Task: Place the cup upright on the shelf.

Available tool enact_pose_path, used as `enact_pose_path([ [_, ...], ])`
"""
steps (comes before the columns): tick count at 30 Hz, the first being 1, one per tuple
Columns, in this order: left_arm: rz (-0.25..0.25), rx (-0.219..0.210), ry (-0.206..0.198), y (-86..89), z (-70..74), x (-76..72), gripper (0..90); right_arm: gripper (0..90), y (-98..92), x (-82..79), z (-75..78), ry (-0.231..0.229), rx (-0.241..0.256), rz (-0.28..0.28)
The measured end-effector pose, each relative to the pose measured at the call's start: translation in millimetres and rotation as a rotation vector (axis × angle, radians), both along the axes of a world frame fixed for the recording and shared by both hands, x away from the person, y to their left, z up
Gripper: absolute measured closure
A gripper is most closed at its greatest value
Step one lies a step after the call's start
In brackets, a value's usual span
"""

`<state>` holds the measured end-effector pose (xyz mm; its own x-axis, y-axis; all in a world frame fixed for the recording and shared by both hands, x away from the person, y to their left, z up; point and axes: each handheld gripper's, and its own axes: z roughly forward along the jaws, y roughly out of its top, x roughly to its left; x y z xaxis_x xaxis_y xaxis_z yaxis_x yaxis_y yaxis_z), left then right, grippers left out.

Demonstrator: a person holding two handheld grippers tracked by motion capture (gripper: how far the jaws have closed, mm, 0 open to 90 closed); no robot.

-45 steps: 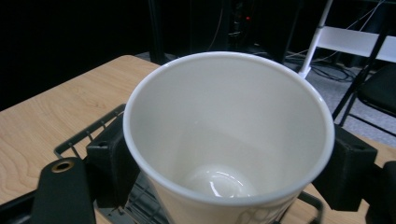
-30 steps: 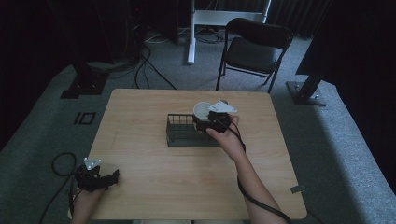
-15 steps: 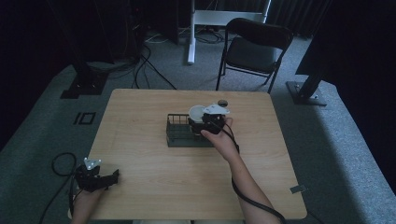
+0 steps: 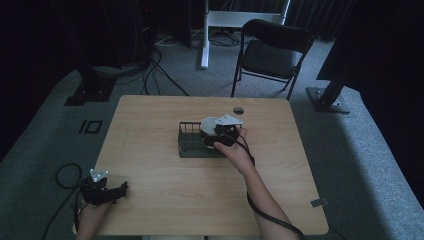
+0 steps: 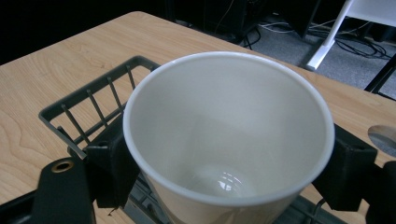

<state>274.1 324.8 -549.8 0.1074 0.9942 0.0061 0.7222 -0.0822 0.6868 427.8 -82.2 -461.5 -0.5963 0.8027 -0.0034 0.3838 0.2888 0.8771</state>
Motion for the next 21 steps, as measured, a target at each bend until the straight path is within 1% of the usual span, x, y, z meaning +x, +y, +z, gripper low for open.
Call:
enact_pose_path([
  [3, 0.000, 0.000, 0.000, 0.0, 0.0, 0.0, 0.8, 20.3, -1.9, 0.1, -2.4, 0.001, 0.018, -0.007],
  [9, 0.000, 0.000, 0.000, 0.0, 0.0, 0.0, 0.8, 20.2, -4.2, 0.8, -4.3, -0.002, 0.034, -0.008],
  [14, 0.000, 0.000, 0.000, 0.0, 0.0, 0.0, 0.8, 19.6, -5.8, 1.4, -3.7, 0.002, 0.029, 0.009],
  [16, 0.000, 0.000, 0.000, 0.0, 0.0, 0.0, 0.8, 14.0, -6.5, 0.5, -3.7, -0.005, 0.022, 0.006],
  [17, 0.000, 0.000, 0.000, 0.0, 0.0, 0.0, 0.8, 12.8, -7.0, 0.1, -3.5, -0.008, 0.021, 0.009],
  [20, 0.000, 0.000, 0.000, 0.0, 0.0, 0.0, 0.8, 12.5, -9.7, -1.4, -2.5, -0.008, 0.052, 0.007],
  [21, 0.000, 0.000, 0.000, 0.0, 0.0, 0.0, 0.8, 12.5, -10.9, -1.8, -2.1, -0.013, 0.053, 0.007],
])
